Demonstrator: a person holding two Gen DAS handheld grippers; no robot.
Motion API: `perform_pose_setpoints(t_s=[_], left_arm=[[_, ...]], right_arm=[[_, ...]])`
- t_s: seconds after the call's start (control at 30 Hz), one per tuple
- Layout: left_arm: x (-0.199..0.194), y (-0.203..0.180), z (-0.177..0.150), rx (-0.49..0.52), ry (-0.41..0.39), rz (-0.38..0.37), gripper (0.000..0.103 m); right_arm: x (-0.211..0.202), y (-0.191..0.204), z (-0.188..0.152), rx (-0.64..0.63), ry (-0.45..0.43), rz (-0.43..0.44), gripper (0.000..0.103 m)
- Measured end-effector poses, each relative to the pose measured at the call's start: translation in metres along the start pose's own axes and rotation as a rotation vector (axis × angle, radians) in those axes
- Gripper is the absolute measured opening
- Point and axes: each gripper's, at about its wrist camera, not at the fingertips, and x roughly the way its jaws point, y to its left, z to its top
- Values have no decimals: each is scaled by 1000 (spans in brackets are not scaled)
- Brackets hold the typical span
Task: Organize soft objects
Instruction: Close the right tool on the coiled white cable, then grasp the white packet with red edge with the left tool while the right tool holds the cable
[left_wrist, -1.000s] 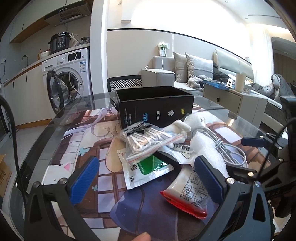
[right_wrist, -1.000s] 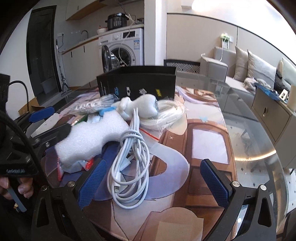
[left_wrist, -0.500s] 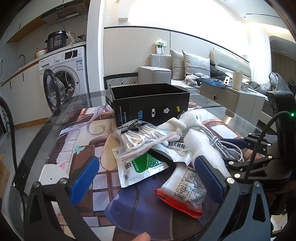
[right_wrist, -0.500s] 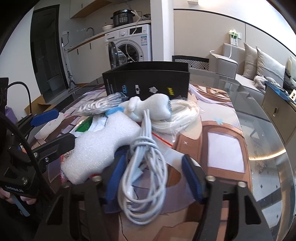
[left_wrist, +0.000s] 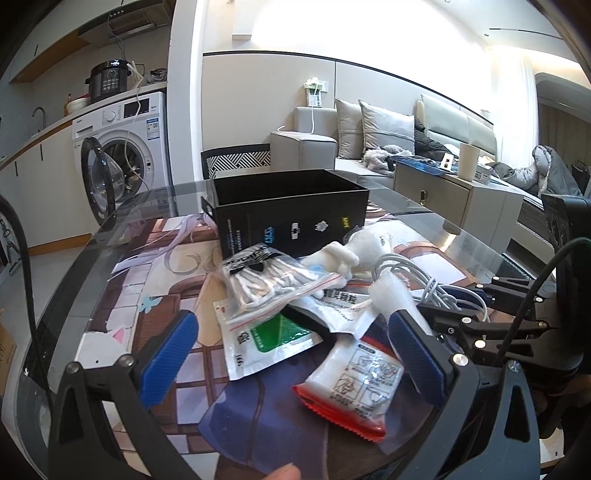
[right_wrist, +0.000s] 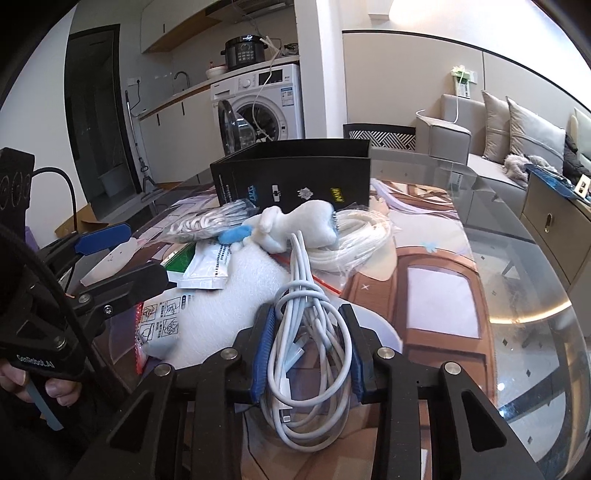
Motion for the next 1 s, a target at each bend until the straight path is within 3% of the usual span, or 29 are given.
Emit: perform_pose_setpoints(t_s=[0.4, 0.63, 0.83, 1.0], left_arm=[[3, -17, 3, 36, 33, -49, 103], [0, -16, -5, 62, 46, -68, 103], [-6, -13, -16, 98, 51, -39, 103], [-5, -12, -22, 108, 70, -80, 101]], right_arm=[[-34, -20, -8, 44, -85, -55, 35], [-41, -23, -9, 53, -106, -56, 35], [-43, -27, -9, 72, -114, -55, 35], [-42, -27, -8, 73, -116, -59, 35]])
